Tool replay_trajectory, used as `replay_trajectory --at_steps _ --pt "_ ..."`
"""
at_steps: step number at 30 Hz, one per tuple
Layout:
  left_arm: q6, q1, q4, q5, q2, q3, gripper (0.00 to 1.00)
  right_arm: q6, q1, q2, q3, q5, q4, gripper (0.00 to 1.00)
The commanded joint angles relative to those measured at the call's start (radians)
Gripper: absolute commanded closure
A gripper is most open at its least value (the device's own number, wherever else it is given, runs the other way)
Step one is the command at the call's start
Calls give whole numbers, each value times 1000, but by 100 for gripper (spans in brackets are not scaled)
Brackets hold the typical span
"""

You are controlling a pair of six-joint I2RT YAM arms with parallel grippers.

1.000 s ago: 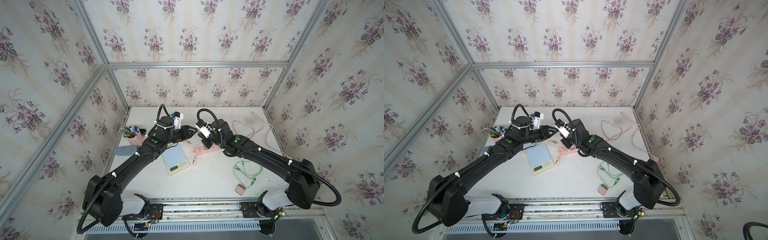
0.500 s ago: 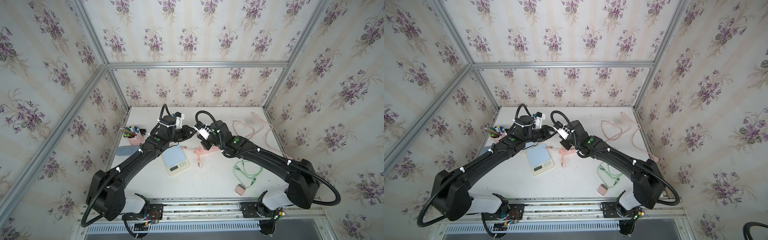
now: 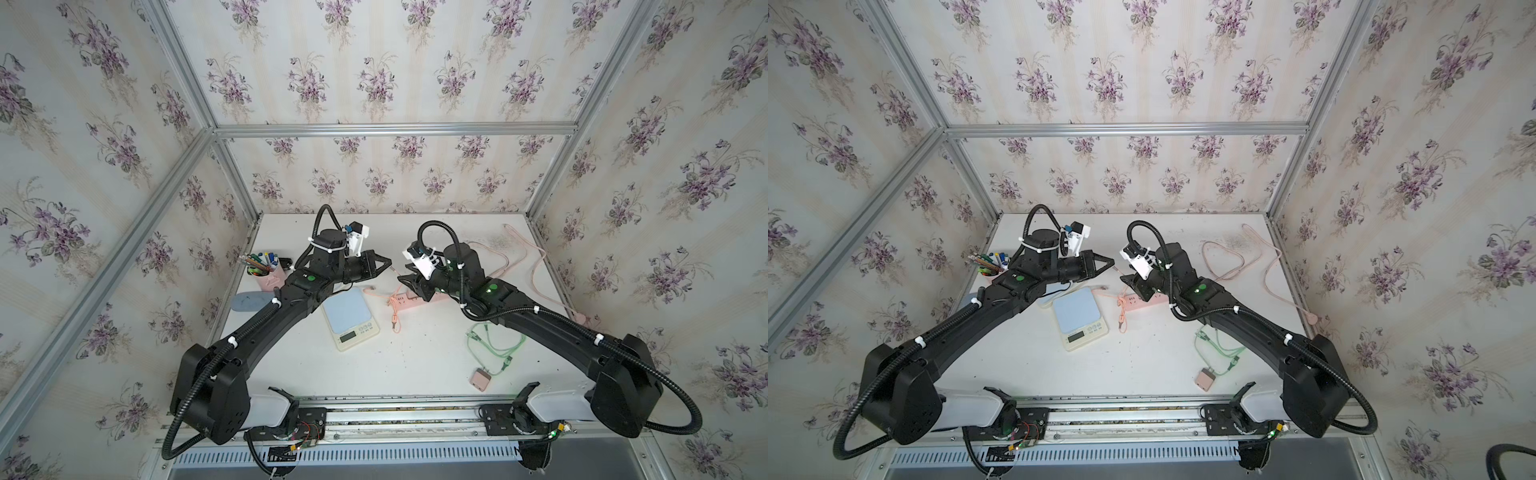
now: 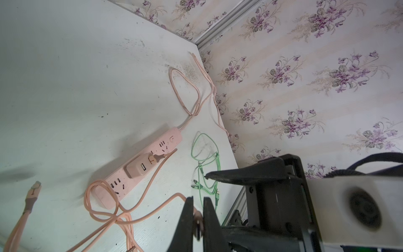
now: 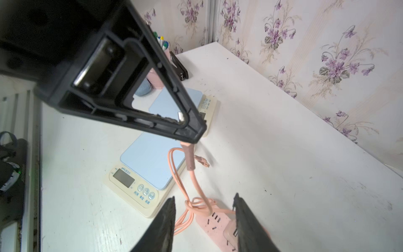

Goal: Charge the electronic scale
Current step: Pick up the charging cable from the center of the board.

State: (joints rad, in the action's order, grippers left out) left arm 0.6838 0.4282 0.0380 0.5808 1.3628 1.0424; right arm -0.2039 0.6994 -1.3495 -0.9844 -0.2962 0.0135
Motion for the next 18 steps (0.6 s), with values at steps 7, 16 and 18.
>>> replay_trajectory --at_steps 7,16,18 --pt "-17 -3 -48 97 5 -13 100 24 2 -44 -49 -114 79 61" --pt "5 -6 -64 102 2 -19 100 -35 15 -94 -103 -100 16 69" --pt "15 -8 -68 104 -1 -23 100 -49 23 -97 -104 -81 6 69"
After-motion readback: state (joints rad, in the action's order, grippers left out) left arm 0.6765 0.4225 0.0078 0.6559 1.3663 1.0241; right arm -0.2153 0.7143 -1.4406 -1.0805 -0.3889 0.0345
